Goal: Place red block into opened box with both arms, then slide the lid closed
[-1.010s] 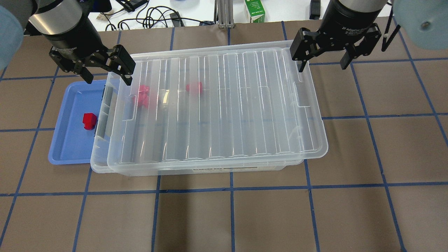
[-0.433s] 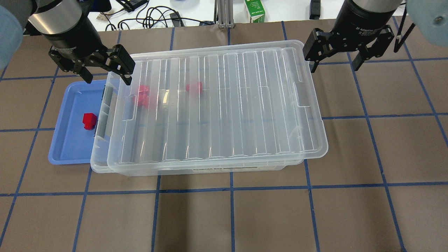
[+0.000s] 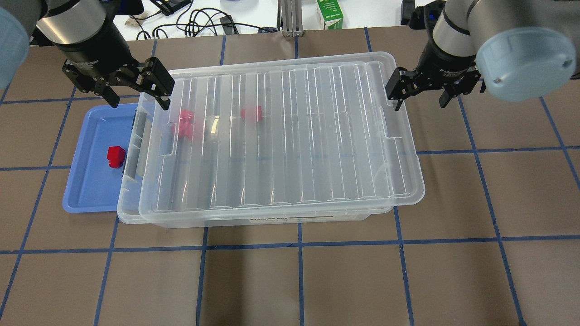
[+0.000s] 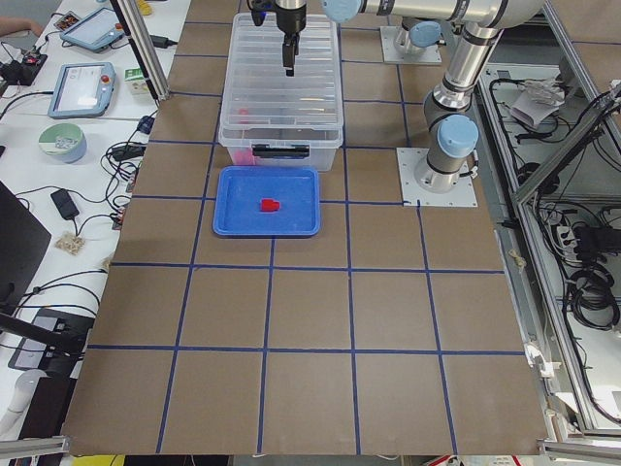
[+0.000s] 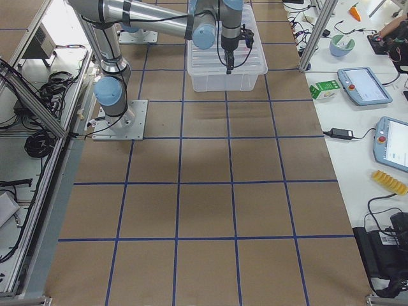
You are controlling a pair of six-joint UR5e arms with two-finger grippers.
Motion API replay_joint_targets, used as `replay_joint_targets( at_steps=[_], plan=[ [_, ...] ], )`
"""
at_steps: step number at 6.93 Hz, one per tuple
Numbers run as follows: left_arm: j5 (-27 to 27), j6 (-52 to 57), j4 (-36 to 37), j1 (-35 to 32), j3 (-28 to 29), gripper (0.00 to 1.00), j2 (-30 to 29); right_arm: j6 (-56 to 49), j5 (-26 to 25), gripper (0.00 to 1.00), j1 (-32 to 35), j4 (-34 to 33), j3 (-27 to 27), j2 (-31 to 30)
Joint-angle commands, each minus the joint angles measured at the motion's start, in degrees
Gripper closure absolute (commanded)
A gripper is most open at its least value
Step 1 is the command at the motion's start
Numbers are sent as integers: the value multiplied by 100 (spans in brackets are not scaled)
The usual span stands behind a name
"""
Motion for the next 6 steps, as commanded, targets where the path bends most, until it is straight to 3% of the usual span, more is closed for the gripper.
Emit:
replay_joint_targets(
  at_steps=[1, 4, 6],
  plan=[
    [5, 0, 0, 0, -12, 0, 3, -34, -35, 0, -3, -320, 138, 197],
    [-13, 0, 0, 9, 14, 0, 3, -498, -1034, 0, -64, -347, 156, 214],
    [5, 70, -9, 87, -29, 0, 12, -840, -1510, 0, -519, -277, 174, 214]
  ],
)
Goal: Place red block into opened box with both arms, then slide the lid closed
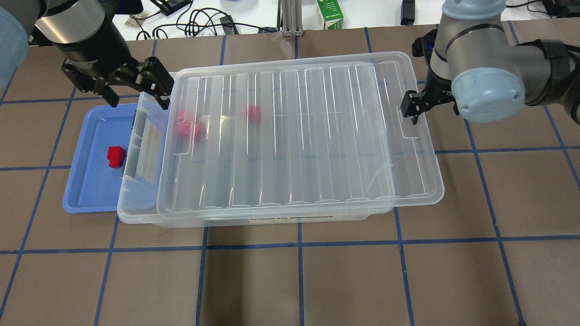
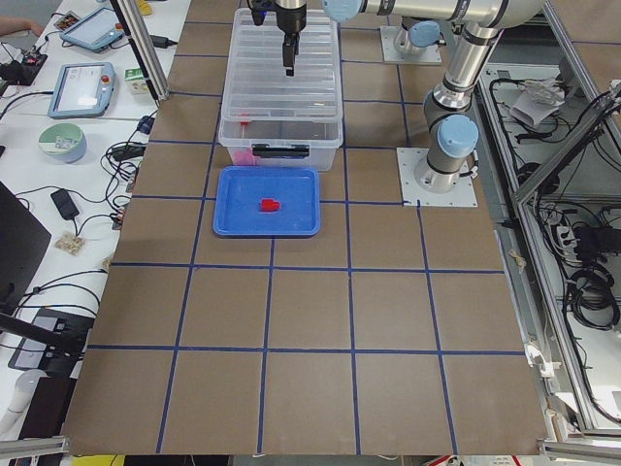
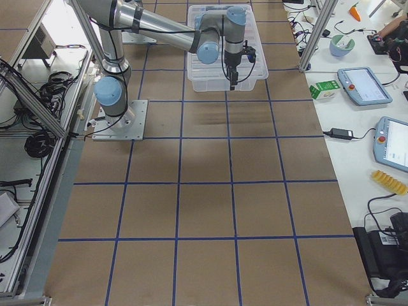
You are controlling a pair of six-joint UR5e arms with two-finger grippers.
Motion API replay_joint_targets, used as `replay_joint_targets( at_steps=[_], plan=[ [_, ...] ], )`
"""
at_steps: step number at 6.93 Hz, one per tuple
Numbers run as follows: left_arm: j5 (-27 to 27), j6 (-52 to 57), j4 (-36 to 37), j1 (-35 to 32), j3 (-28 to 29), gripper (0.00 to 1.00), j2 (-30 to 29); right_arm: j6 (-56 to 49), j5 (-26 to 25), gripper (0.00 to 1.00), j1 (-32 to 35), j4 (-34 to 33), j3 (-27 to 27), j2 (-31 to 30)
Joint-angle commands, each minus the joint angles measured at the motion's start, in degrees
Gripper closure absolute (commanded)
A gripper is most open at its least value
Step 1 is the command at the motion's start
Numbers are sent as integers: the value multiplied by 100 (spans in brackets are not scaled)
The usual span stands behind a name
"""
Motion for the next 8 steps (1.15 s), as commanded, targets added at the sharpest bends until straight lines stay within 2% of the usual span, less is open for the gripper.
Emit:
replay_joint_targets(
  at_steps=[1, 3, 5, 8],
  plan=[
    [13, 102, 2, 295, -42, 0, -20, -671, -306, 0, -527, 69, 10, 0],
    [-66, 268, 28, 1461, -50, 0, -283, -799, -480, 0, -950, 87, 10, 0],
    [-75, 1381, 518, 1956, -51, 0, -818, -799, -499, 0, -1013, 96, 10, 0],
    [-75, 2439, 1825, 2528, -278, 0, -1819, -816, -491, 0, -1013, 105, 1, -17]
  ],
)
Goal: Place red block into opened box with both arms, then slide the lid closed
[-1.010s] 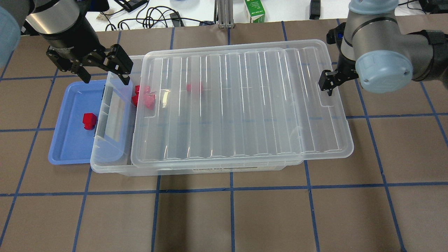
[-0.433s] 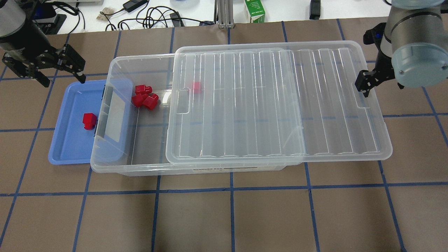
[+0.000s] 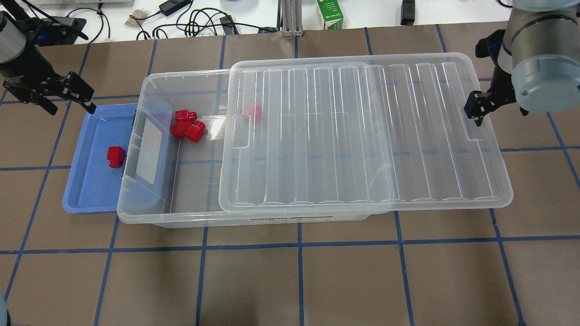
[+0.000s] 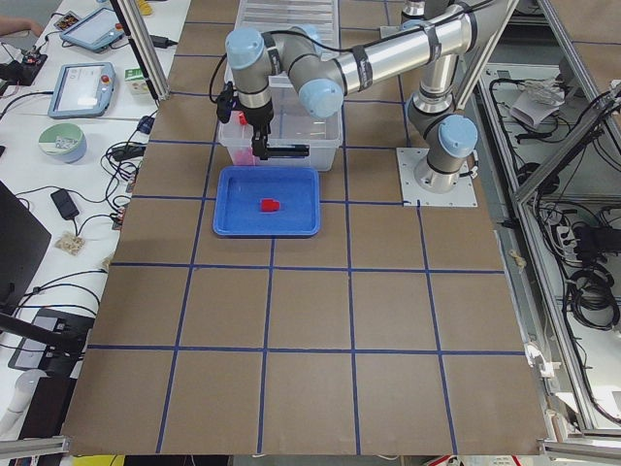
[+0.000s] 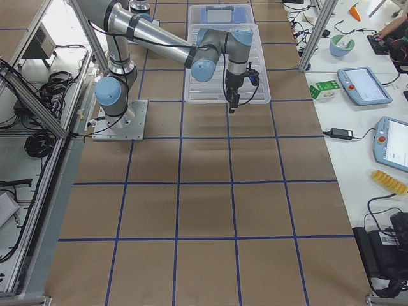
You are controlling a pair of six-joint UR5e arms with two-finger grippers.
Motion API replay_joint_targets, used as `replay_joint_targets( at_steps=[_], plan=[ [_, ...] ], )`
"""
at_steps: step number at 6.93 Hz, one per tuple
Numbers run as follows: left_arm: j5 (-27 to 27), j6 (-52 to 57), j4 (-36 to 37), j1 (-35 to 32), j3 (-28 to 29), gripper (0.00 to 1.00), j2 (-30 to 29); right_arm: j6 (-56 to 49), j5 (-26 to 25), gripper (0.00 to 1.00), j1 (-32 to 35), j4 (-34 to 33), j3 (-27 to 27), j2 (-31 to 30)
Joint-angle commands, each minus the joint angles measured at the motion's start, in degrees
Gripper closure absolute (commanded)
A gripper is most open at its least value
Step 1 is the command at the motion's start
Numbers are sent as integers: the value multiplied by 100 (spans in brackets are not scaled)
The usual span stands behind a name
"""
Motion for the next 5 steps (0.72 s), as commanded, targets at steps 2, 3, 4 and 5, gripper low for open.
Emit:
replay_joint_targets(
  at_steps=[2, 3, 4, 5],
  plan=[
    [-17, 351, 1156, 267, -440, 0, -735, 1, 80, 0, 59, 11, -104, -184],
    [-17, 351, 1419, 276, -476, 0, -876, 10, 124, 0, 76, 116, -148, -359],
    [-43, 351, 1448, 276, -494, 0, -1008, 27, 185, 0, 155, 395, -348, -552],
    [-226, 351, 1544, 276, -494, 0, -1105, 62, 212, 0, 321, 946, -820, -728]
  ],
)
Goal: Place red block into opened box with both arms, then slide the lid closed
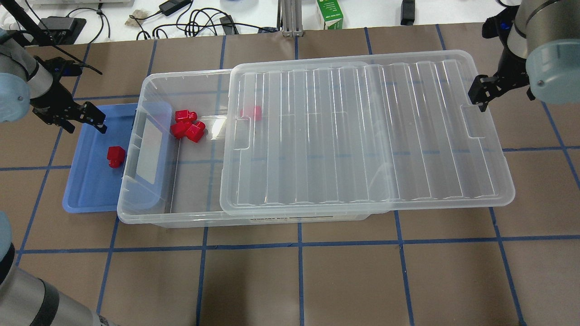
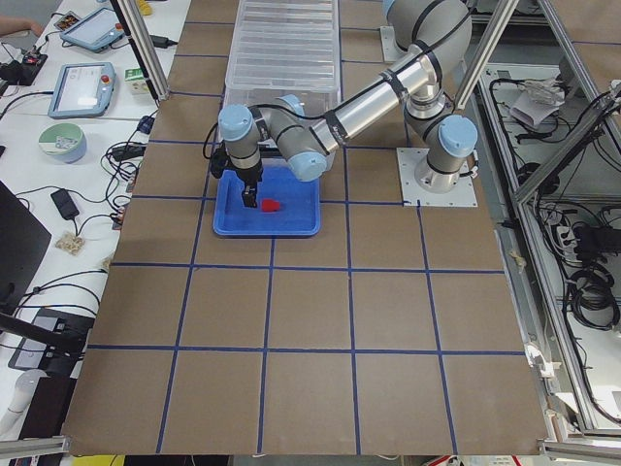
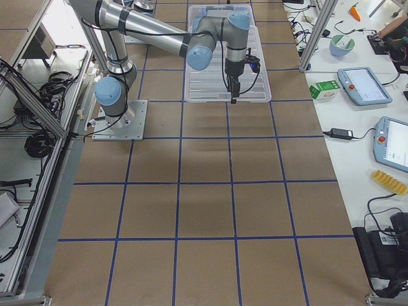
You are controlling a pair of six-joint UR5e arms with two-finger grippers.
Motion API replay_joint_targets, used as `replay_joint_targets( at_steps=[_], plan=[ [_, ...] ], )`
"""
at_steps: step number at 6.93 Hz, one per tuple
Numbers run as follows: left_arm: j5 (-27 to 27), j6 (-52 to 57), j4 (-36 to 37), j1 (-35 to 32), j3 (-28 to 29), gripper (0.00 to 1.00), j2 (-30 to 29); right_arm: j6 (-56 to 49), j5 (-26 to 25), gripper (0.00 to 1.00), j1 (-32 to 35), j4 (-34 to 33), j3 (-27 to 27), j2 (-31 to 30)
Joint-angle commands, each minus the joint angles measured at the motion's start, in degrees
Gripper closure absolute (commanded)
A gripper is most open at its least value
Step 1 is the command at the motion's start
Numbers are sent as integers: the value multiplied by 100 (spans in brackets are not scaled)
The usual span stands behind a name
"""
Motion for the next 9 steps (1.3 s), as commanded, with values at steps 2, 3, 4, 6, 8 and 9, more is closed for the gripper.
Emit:
replay_joint_targets(
  at_steps=[2, 3, 4, 6, 8, 9],
  plan=[
    [-311, -68, 839, 4, -392, 0, -496, 242, 659, 0, 390, 1998, -1552, -384],
    [-294, -43, 1218, 4, -830, 0, -550, 958, 1418, 0, 573, 2155, -1504, -393],
    [-85, -68, 1544, 4, -956, 0, -533, 1565, 1565, 0, 967, 2104, -1373, -402],
    [-47, -139, 1164, -13, -958, 0, -367, 2491, 1549, 0, 1531, 1867, -1258, -349],
    [-47, -148, 1090, -40, -949, 59, -348, 2494, 1619, 0, 1542, 1849, -1206, -349],
    [-47, -104, 1081, -31, -914, 93, -322, 2486, 1619, 0, 1542, 1840, -1118, -375]
  ],
)
